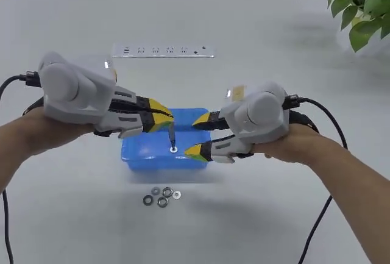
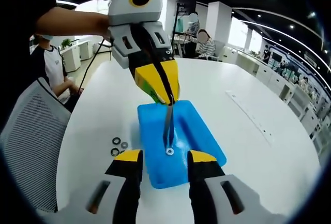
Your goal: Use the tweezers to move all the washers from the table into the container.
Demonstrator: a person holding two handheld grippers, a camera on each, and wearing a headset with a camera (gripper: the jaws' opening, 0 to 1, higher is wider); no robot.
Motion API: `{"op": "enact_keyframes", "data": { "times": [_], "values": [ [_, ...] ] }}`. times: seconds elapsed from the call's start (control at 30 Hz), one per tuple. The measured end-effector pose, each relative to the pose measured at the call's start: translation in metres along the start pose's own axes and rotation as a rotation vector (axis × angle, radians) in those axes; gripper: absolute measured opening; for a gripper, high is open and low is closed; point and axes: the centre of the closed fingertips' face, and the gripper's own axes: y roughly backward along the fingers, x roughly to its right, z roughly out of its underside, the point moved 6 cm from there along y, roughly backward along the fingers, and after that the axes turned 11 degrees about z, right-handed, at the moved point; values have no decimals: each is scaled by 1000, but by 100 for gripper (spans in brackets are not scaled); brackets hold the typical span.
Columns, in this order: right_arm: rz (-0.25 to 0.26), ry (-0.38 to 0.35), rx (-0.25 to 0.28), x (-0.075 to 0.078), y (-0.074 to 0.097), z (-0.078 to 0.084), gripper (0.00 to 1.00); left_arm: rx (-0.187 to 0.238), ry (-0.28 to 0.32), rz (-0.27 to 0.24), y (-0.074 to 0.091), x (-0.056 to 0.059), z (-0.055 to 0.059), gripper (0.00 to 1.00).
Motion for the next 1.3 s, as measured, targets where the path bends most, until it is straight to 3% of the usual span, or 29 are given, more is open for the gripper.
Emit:
{"op": "enact_keyframes", "data": {
  "times": [0.5,1.3],
  "values": [
    [58,-84,-8,-13,29,12,64,9,-5,-28,18,6,-13,4],
    [101,-126,25,-31,48,21,90,-6,-10,-24,35,25,-25,4]
  ]
}}
